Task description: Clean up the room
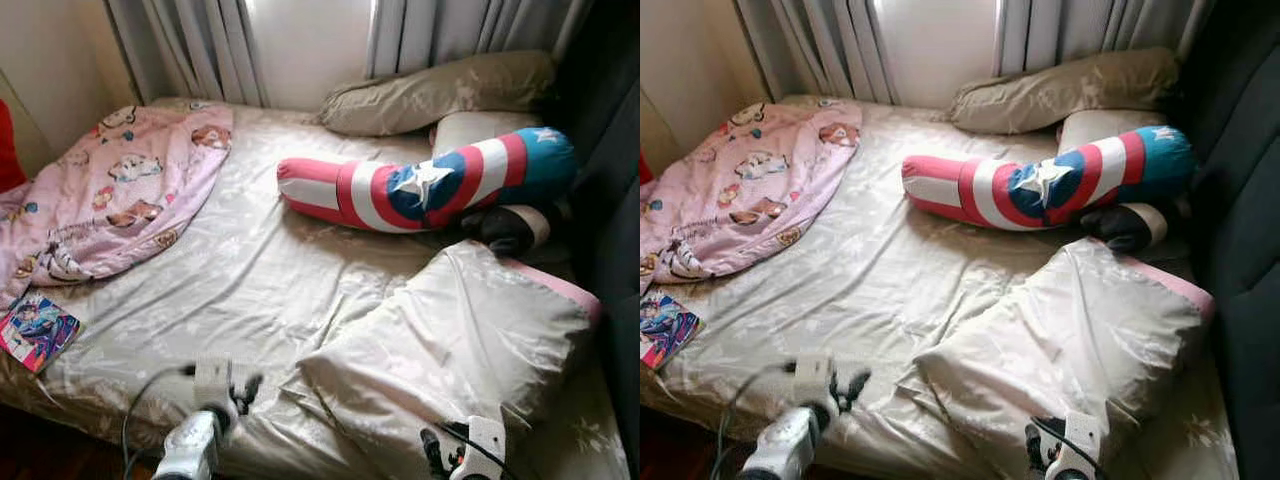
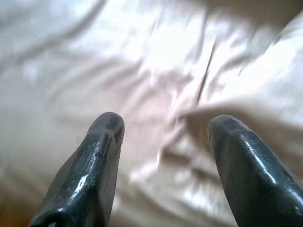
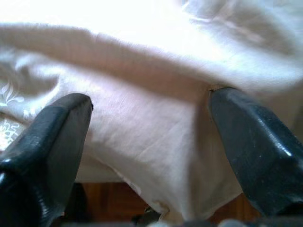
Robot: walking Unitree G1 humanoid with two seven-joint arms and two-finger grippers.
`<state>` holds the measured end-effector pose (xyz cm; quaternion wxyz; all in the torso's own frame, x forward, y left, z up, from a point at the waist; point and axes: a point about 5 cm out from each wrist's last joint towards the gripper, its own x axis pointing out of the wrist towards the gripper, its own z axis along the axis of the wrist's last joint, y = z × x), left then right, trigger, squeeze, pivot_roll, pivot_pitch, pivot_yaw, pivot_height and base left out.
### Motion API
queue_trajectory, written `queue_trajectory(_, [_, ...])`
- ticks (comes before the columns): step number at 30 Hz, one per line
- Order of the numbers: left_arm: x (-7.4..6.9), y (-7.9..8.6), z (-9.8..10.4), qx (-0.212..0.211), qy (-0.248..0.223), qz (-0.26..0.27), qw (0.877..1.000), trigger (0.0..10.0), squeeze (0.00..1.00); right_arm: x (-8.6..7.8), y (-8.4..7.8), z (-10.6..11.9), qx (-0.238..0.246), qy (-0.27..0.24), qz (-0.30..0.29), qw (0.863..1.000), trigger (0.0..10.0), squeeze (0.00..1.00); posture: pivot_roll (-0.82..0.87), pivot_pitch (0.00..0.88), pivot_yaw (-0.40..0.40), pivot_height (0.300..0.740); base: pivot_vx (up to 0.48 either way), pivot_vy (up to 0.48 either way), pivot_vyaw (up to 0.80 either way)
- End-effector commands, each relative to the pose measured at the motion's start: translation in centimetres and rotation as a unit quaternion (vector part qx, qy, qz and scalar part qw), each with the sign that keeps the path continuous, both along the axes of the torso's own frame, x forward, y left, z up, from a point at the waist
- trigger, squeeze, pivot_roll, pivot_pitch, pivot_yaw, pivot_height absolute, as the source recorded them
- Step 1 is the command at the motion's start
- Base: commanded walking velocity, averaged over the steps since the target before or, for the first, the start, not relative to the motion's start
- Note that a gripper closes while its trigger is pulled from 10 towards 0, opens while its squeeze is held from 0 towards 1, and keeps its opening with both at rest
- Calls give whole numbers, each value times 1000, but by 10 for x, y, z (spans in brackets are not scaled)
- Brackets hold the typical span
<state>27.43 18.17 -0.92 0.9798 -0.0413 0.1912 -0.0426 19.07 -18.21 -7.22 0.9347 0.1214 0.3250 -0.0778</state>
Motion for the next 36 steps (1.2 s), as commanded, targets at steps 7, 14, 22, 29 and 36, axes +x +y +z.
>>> queue_trajectory(7, [5, -1, 28, 10, -121, -21, 992, 10000, 0, 61, -34, 65, -51, -215, -40, 974, 10000, 0, 27, 21, -18, 740, 0, 0, 0])
queue_trajectory(14, [-8, -3, 32, 10, -148, -29, 988, 10000, 0, 57, -35, 69, -74, -234, -24, 969, 10000, 0, 17, 0, -20, 740, 0, 0, 0])
queue_trajectory(22, [-7, -4, 37, 9, -154, -33, 988, 10000, 0, 52, -30, 64, -73, -220, -16, 973, 10000, 0, 21, 0, -15, 710, 0, 0, 0])
queue_trajectory(29, [-7, -1, 39, 15, -153, -33, 988, 10000, 0, 53, -18, 66, -59, -237, -7, 970, 10000, 0, 22, 0, -6, 690, 0, 0, 0])
queue_trajectory(36, [-6, 2, 43, 19, -157, -32, 987, 10000, 0, 58, -16, 66, -61, -222, -6, 973, 10000, 0, 24, 0, -5, 666, 0, 0, 0])
